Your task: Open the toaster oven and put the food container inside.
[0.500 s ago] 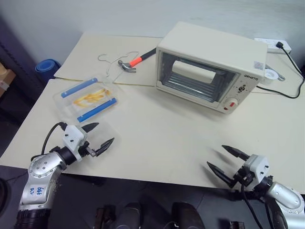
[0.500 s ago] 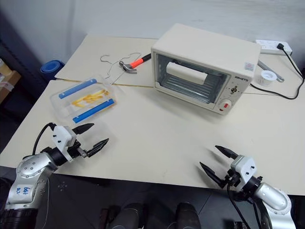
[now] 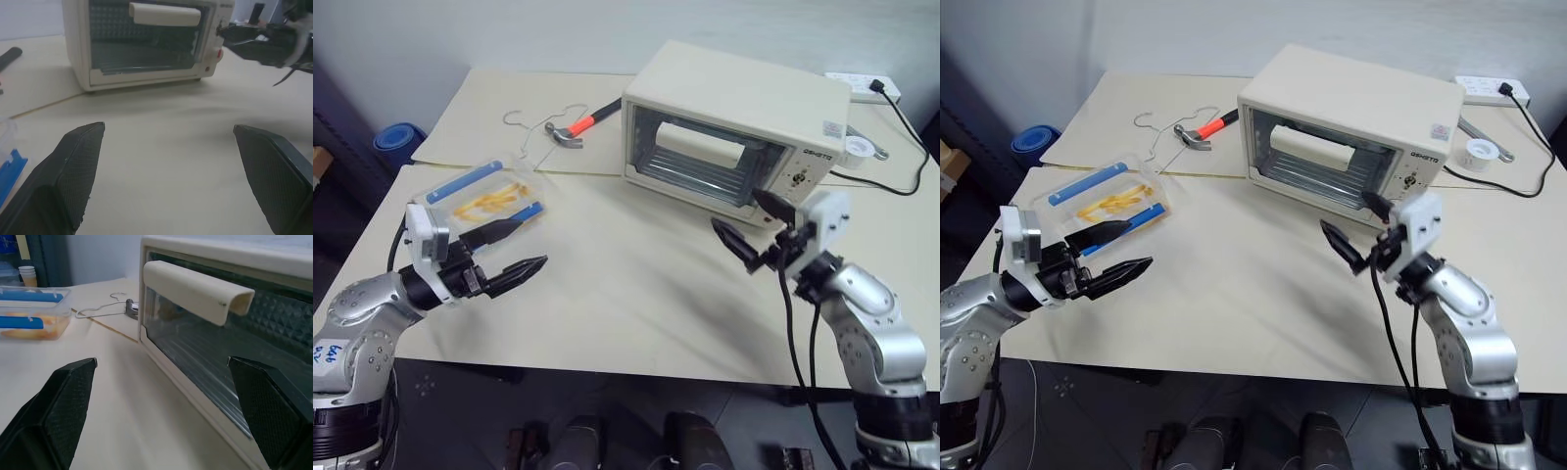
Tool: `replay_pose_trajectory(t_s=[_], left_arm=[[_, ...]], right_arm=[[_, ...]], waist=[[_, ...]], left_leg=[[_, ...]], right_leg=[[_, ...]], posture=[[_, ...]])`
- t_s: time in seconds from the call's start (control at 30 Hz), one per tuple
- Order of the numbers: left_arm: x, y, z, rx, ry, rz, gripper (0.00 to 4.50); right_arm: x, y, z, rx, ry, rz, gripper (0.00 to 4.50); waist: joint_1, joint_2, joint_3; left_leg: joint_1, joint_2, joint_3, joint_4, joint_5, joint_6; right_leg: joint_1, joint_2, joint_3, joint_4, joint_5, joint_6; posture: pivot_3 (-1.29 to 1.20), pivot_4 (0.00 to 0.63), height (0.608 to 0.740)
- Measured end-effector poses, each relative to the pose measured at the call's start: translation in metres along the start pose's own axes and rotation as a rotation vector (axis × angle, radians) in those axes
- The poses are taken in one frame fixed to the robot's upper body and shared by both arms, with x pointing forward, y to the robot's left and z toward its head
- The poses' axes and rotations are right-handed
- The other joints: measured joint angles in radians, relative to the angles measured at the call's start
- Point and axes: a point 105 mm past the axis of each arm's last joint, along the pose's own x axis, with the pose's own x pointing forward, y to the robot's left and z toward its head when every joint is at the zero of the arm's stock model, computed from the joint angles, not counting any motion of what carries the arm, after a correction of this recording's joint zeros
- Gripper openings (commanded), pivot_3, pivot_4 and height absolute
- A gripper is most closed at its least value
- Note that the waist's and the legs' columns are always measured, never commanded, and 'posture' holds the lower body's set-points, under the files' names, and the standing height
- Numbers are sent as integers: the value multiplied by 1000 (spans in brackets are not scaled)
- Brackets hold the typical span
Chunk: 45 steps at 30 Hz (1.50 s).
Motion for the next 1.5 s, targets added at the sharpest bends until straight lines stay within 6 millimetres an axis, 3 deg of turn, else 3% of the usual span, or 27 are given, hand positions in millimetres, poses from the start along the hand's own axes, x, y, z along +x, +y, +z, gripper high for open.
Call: replay_pose_trajectory(t_s=[0.2, 0.47, 0.6, 0.73, 0.87, 1.17, 1.27, 1.37, 1.5], left_arm=[[9, -9, 5, 0, -14, -27, 4500], [0, -9, -6, -52, -11, 35, 4500], [2, -2, -3, -59, -26, 65, 4500], [17, 16, 14, -48, -81, 92, 3607], [44, 39, 27, -40, -106, 131, 2471], [141, 58, 43, 77, -106, 48, 14], [155, 61, 40, 115, -99, 43, 14], [164, 56, 25, 190, -29, -26, 14], [173, 43, 4, 208, 24, -109, 14]], right_arm=[[26, -12, 7, 12, -8, -39, 4468], [35, 14, 10, 13, -30, 105, 4468], [19, 39, -4, -18, 16, 256, 4468], [2, 52, -22, -92, 81, 338, 4500], [-7, 57, -33, -139, 100, 356, 4500], [-11, 56, -37, -215, 81, 345, 4500], [-14, 56, -40, -213, 89, 341, 4500], [-26, 55, -45, -199, 113, 312, 4500], [-64, 49, -62, -164, 197, 257, 4500]], waist=[[-5, 0, 0], [-5, 0, 0], [-3, 0, 0], [-4, 0, 0], [-2, -1, 1], [-1, -3, 2], [-4, -4, 2], [1, -4, 2], [15, -4, 2]], left_leg=[[0, 1, 6, 0, 0, 1], [1, 2, 8, 1, 0, 1], [1, 2, 9, 0, 0, 1], [1, 2, 10, 1, 0, 1], [2, 2, 11, 3, 0, 1], [0, -2, 11, 5, 0, 1], [0, -1, 12, 5, 0, 1], [0, -1, 12, 5, -1, 1], [-1, -1, 12, 6, -1, 2]], right_leg=[[-2, 1, -1, 0, 0, 0], [-2, 2, 1, 1, 0, 0], [-3, 2, 2, 1, 0, 0], [-3, 2, 2, 2, 0, 0], [-3, 3, 2, 3, 0, 0], [-3, 4, 1, 2, 1, 1], [-3, 4, 1, 2, 1, 1], [-3, 4, 0, 3, 1, 1], [-3, 3, 0, 2, 1, 3]], posture=[[0, 150, 740], [0, 150, 740], [0, 150, 740], [0, 150, 740], [0, 150, 740], [0, 150, 740], [0, 150, 740], [0, 150, 740], [0, 150, 740]])
